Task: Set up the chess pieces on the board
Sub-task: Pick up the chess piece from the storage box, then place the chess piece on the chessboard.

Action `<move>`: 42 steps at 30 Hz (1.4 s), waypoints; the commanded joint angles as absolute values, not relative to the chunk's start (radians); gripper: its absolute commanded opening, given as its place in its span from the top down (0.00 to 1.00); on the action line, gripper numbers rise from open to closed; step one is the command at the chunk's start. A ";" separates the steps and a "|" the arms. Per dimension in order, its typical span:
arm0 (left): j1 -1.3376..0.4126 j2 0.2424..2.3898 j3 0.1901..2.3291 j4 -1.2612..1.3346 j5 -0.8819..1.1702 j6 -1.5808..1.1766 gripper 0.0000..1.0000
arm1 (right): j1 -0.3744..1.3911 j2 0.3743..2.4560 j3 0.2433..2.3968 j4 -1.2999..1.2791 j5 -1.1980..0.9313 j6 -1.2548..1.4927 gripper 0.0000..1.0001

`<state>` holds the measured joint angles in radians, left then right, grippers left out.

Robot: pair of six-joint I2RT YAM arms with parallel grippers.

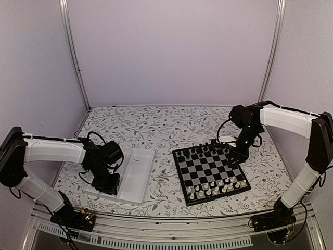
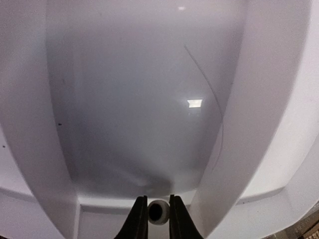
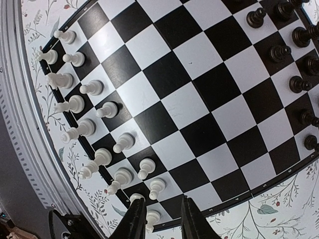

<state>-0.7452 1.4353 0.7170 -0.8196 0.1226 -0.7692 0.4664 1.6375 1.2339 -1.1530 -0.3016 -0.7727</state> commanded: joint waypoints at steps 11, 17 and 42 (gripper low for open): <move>-0.584 1.277 0.819 -0.788 0.216 -0.709 0.91 | 0.503 1.664 1.324 -1.088 -0.419 -0.733 0.73; -0.582 1.266 0.813 -0.578 0.375 -0.803 0.91 | 0.633 1.681 1.434 -0.929 -0.463 -0.682 0.73; -0.633 1.121 0.606 0.056 0.379 -1.244 0.89 | 0.922 1.917 1.624 -0.304 -0.643 -0.127 0.65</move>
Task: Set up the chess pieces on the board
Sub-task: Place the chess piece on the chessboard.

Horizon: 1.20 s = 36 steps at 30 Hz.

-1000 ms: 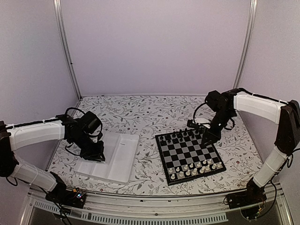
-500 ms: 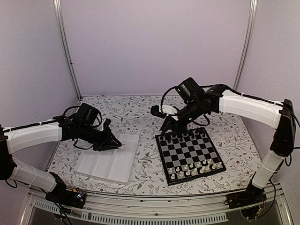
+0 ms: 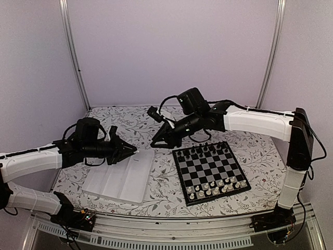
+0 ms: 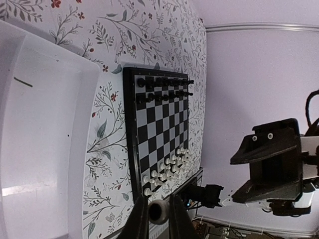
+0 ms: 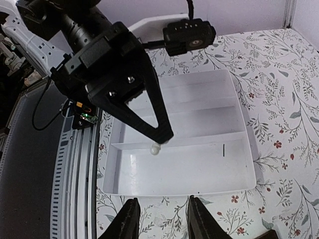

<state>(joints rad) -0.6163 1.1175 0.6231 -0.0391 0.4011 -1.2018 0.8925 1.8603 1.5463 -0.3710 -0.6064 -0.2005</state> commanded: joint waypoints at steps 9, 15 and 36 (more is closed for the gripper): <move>-0.643 1.130 0.612 0.098 0.369 -1.261 0.89 | 0.940 2.017 1.704 -0.312 -0.677 -0.067 0.62; -0.650 1.148 0.618 0.109 0.375 -1.260 0.89 | 0.941 2.042 1.742 -0.311 -0.679 -0.053 0.62; -0.655 1.149 0.624 0.109 0.375 -1.255 0.89 | 0.942 2.098 1.762 -0.318 -0.698 -0.029 0.63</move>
